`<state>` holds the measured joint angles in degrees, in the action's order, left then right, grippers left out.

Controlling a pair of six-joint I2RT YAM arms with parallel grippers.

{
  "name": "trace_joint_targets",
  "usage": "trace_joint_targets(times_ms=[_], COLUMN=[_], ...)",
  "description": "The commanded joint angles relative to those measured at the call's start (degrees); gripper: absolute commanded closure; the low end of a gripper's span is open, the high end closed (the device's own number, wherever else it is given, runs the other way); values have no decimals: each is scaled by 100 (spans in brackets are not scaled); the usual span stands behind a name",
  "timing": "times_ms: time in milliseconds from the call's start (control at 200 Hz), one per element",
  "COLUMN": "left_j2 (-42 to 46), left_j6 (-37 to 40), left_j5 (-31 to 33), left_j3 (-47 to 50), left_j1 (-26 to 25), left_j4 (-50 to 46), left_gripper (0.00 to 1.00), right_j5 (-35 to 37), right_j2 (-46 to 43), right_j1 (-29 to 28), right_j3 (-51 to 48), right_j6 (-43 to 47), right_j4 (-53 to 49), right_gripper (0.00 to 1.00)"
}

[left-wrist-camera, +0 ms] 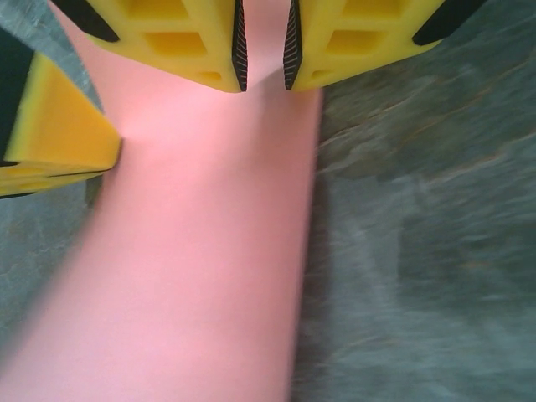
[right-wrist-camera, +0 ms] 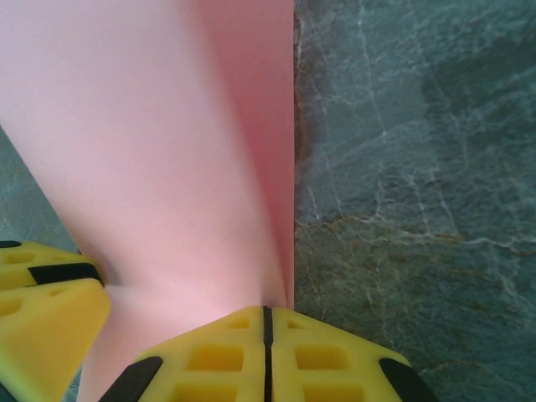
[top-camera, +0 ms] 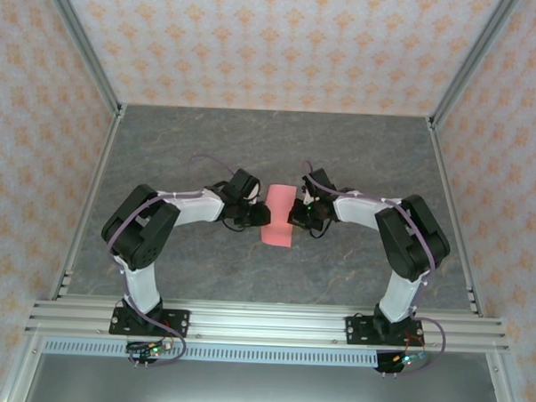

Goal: Fold a paper plane with a square sheet of paper (fold left side to right side)
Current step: First fold the square sheet of paper in half at the center of the table.

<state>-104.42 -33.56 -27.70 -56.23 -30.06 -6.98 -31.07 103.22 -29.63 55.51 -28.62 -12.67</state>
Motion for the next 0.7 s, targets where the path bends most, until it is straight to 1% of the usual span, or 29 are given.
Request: trace_joint_targets(times_ms=[0, 115, 260, 340, 460, 611, 696], left_j2=[340, 655, 806, 613, 138, -352, -457], left_j6=[199, 262, 141, 122, 67, -146, -151], left_j5=[143, -95, -505, -578, -526, -487, -412], left_j3=[276, 323, 267, 48, -303, -479, -508], left_j1=[276, 328, 256, 111, -80, -106, -117], left_j4=[-414, -282, 215, 285, 321, 629, 583], left_gripper=[76, 78, 80, 80, 81, 82, 82], right_j5=[629, 588, 577, 578, 574, 526, 519], right_j2=[462, 436, 361, 339, 336, 340, 334], right_j1=[-43, -43, -43, -44, -43, -43, -43], right_j3=[-233, -233, -224, -207, -197, -198, -205], right_j6=[106, 86, 73, 72, 69, 62, 61], right_j4=[-779, -738, -725, -737, -731, -705, -699], right_gripper=[92, 92, 92, 92, 92, 92, 92])
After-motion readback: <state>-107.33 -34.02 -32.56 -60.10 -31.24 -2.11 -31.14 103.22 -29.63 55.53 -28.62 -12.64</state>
